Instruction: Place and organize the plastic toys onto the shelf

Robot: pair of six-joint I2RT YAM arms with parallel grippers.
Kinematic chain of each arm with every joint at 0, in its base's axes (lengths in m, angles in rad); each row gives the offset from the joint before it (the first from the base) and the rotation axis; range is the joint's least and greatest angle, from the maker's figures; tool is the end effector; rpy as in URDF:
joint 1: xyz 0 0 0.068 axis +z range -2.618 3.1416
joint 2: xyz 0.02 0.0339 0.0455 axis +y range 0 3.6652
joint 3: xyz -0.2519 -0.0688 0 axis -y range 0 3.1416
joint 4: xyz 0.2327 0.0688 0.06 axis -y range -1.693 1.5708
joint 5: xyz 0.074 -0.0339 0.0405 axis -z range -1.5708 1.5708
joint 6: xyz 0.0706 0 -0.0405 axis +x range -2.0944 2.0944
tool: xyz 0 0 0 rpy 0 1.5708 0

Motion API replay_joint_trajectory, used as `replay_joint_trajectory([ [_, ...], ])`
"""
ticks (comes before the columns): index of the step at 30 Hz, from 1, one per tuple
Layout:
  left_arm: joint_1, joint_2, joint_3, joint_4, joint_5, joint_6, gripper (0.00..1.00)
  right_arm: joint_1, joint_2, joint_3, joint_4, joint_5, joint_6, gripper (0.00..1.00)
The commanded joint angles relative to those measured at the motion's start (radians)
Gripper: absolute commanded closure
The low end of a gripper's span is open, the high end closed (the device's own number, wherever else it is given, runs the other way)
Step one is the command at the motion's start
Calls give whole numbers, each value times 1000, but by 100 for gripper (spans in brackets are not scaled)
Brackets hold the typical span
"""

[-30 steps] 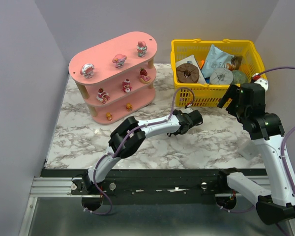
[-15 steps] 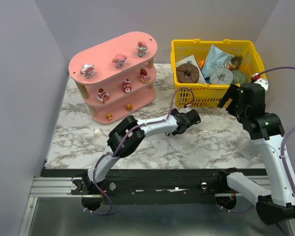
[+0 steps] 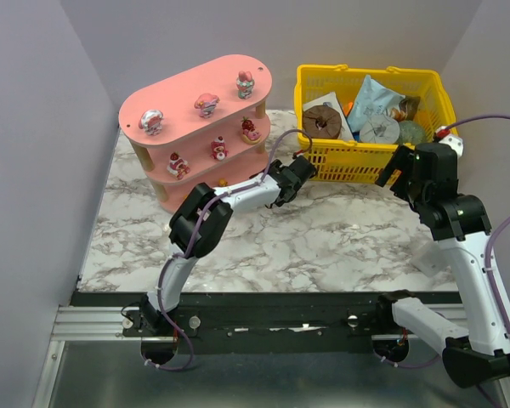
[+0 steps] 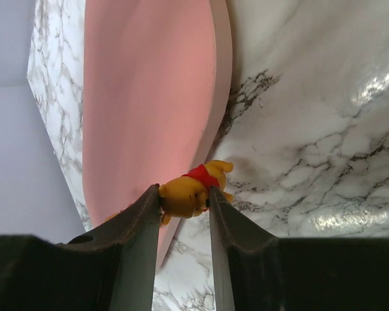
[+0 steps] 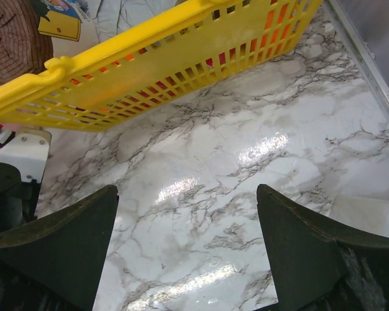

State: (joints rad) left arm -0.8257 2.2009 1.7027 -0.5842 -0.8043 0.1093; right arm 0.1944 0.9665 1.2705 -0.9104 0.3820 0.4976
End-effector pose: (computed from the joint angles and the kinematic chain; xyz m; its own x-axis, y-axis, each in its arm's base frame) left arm 0.3487 -0.3030 0.1499 -0.5646 0.7236 -0.3970 0.3443 0.6436 0.6835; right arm 0.1970 0.0120 0.3682 -0.4335 0.3661 -0.8235 0.3735 0.9046 0.2055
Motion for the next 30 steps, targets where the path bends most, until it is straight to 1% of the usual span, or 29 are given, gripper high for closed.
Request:
replay_joint_trajectory([
  [1,17,-47,15,107,-13,61,94,-9,9,7,7,1,-2,6],
  [8,17,-98,-27,156,20,92,94,-9,20,6,8,5,2,6],
  [13,22,-165,-142,305,42,156,95,-9,31,4,16,1,9,6],
  [17,40,-197,-184,342,109,188,96,-12,38,6,22,-3,13,6],
  [21,59,-196,-186,359,166,217,97,-10,44,12,24,-5,13,6],
  [26,86,-201,-196,373,243,216,98,-12,49,15,24,-6,16,6],
  [30,106,-204,-212,388,277,210,98,-12,54,15,24,-5,21,6],
])
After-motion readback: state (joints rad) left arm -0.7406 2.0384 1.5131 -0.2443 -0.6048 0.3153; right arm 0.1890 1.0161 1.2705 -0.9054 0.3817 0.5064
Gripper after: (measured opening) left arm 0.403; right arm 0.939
